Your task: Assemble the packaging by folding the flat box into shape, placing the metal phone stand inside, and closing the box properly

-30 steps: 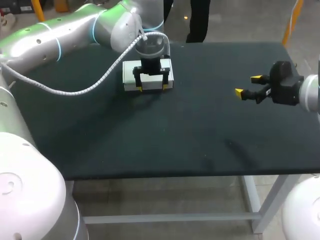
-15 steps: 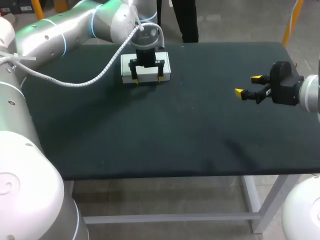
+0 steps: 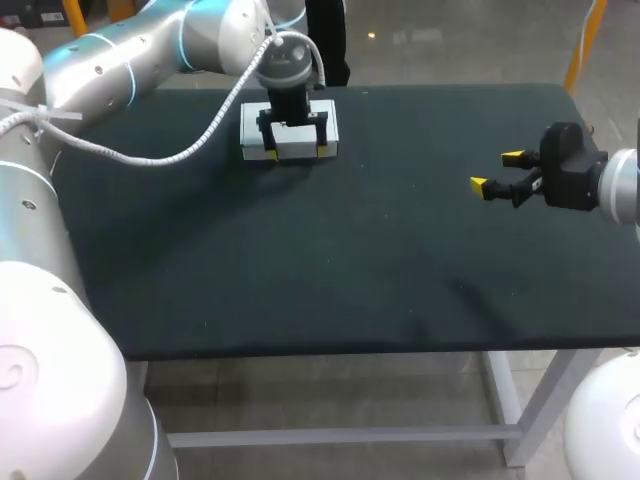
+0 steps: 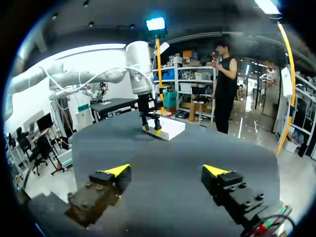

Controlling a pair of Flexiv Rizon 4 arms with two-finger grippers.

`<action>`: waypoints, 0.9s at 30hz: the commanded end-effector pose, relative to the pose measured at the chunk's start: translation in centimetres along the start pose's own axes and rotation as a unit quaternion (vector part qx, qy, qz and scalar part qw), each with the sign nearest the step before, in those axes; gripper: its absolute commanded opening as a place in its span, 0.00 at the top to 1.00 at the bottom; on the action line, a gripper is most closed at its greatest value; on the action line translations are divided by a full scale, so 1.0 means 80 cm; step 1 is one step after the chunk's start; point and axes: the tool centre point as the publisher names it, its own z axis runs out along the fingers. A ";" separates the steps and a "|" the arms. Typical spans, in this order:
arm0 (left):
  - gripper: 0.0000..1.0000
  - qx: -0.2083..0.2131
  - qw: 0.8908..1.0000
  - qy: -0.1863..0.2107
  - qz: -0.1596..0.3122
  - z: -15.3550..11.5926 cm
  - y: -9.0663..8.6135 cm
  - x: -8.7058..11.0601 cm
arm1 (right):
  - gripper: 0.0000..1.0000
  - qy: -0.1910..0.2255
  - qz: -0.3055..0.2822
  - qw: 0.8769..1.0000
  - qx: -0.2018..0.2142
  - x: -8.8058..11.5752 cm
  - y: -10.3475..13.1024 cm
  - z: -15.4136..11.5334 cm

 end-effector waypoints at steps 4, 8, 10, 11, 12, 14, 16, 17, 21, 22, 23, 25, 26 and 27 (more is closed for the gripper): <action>0.00 0.103 0.990 0.073 0.061 -0.035 0.095 -0.022 | 0.00 0.002 0.000 1.000 -0.004 0.000 -0.002 -0.001; 0.00 0.135 0.982 0.097 0.094 -0.050 0.134 -0.025 | 0.00 0.002 0.000 1.000 -0.004 0.000 -0.002 -0.001; 0.00 0.154 0.976 0.106 0.108 -0.059 0.150 -0.028 | 0.00 0.002 0.000 1.000 -0.004 0.000 -0.002 -0.001; 0.00 0.160 0.974 0.111 0.114 -0.063 0.158 -0.029 | 0.00 0.002 0.000 1.000 -0.004 0.000 -0.002 -0.001; 0.00 0.168 0.971 0.114 0.122 -0.067 0.164 -0.030 | 0.00 0.002 0.000 1.000 -0.004 0.000 -0.002 -0.001; 0.00 0.182 0.967 0.120 0.131 -0.071 0.177 -0.031 | 0.00 0.002 0.000 1.000 -0.004 0.000 -0.002 -0.001; 0.00 0.195 0.962 0.127 0.139 -0.077 0.189 -0.034 | 0.00 0.002 0.000 1.000 -0.004 0.000 -0.002 -0.001; 0.00 0.198 0.960 0.135 0.144 -0.078 0.192 -0.036 | 0.00 0.002 0.000 1.000 -0.004 0.000 -0.002 -0.001; 0.00 0.212 0.947 0.172 0.170 -0.082 0.208 -0.045 | 0.00 0.002 0.000 1.000 -0.004 0.000 -0.002 -0.001; 0.00 0.213 0.944 0.177 0.176 -0.082 0.212 -0.047 | 0.00 0.002 0.000 1.000 -0.004 0.000 -0.002 -0.001; 0.00 0.221 0.942 0.179 0.179 -0.082 0.216 -0.049 | 0.00 0.002 0.000 1.000 -0.004 0.000 -0.002 -0.001; 0.00 0.229 0.938 0.181 0.185 -0.080 0.221 -0.051 | 0.00 0.002 0.000 1.000 -0.004 0.000 -0.002 -0.001; 0.00 0.233 0.935 0.187 0.190 -0.080 0.223 -0.052 | 0.00 0.002 0.000 1.000 -0.004 0.000 -0.002 -0.001; 0.00 0.240 0.933 0.190 0.192 -0.081 0.227 -0.053 | 0.00 0.002 0.000 1.000 -0.004 0.000 -0.002 -0.001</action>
